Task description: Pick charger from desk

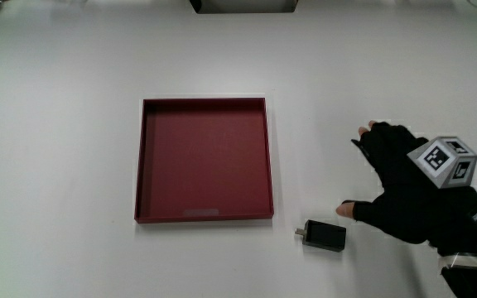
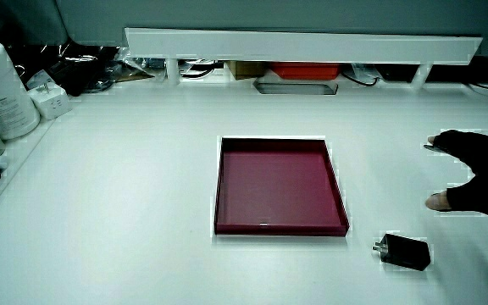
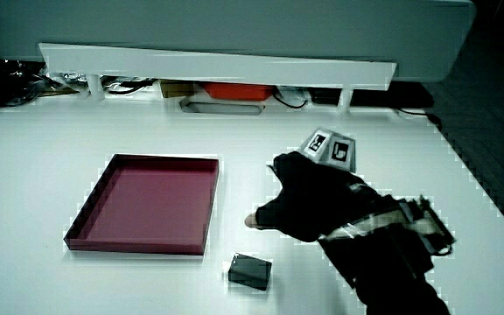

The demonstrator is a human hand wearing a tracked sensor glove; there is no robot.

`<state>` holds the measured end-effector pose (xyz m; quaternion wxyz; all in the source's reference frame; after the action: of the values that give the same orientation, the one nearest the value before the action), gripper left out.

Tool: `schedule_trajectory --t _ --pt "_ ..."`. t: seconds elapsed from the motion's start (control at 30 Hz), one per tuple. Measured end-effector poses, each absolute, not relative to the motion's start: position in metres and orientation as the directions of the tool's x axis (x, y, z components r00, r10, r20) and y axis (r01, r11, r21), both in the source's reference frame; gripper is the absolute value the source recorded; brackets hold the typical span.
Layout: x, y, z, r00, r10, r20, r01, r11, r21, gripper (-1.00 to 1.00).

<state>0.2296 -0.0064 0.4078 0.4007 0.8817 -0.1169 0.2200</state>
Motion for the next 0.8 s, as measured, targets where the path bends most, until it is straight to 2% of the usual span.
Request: schedule_trajectory --t 0.57,0.6,0.63,0.8 --pt "0.215 0.028 0.463 0.877 -0.008 0.48 -0.408 -0.538 0.737 0.0" --pt "0.218 0.031 0.477 0.858 0.021 0.513 -0.442 -0.479 0.759 0.0" --pt "0.213 0.032 0.471 0.881 -0.015 0.473 -0.41 -0.522 0.747 0.0" --pt "0.208 0.042 0.484 0.888 -0.009 0.459 -0.404 -0.491 0.772 0.0"
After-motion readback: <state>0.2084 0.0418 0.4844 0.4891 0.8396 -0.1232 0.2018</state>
